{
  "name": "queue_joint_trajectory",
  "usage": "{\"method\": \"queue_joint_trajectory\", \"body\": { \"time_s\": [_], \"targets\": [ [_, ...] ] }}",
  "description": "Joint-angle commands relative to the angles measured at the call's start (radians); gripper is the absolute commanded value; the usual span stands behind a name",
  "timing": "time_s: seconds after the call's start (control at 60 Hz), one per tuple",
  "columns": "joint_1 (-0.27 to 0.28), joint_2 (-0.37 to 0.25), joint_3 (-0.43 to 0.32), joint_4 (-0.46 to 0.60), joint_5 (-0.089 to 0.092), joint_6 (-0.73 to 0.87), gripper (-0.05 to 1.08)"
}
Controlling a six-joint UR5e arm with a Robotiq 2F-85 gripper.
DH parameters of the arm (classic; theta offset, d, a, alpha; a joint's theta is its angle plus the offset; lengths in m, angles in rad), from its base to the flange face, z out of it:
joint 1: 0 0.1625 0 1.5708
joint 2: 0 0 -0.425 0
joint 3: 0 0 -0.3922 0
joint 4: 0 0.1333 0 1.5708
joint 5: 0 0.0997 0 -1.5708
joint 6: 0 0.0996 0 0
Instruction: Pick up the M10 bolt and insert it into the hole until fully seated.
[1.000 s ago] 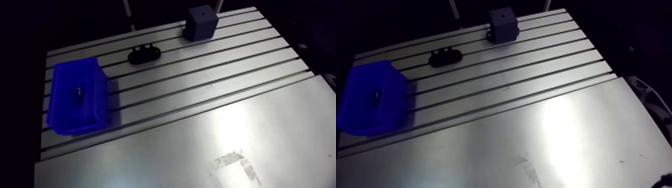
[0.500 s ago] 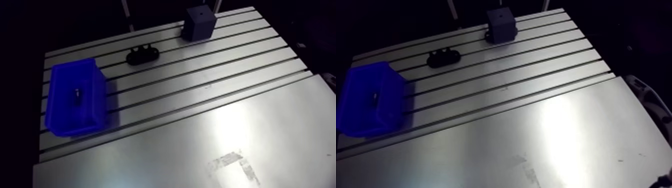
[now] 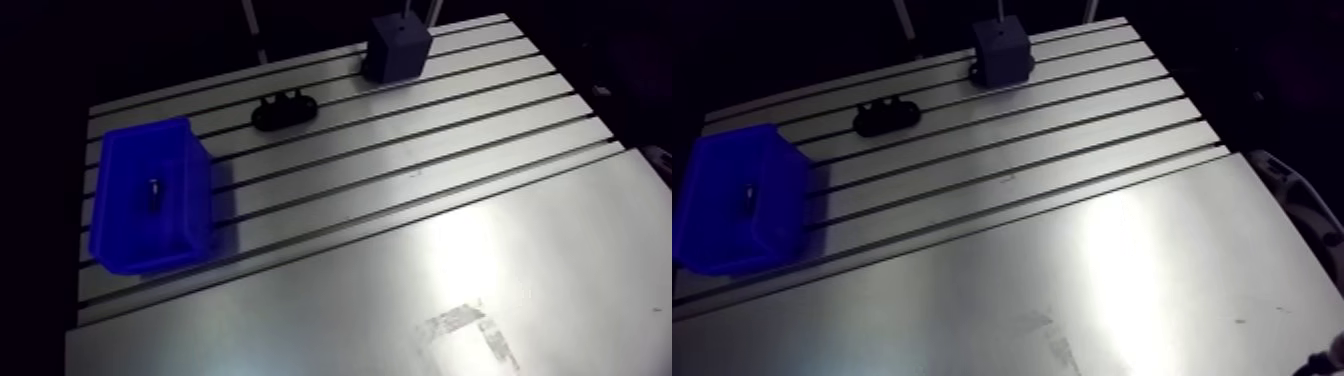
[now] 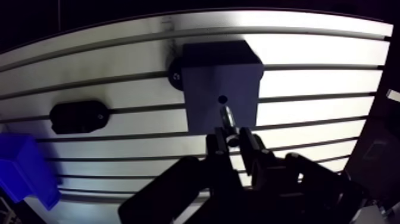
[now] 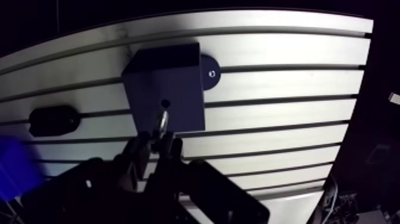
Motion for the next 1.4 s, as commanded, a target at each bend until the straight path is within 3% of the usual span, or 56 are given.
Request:
{"method": "queue_joint_trajectory", "body": {
  "time_s": [0.017, 1.4],
  "targets": [
    [0.001, 0.000, 0.003, -0.021, 0.002, -0.002, 1.08],
    [0.001, -0.002, 0.036, -0.030, 0.000, 0.001, 1.08]
  ]
}}
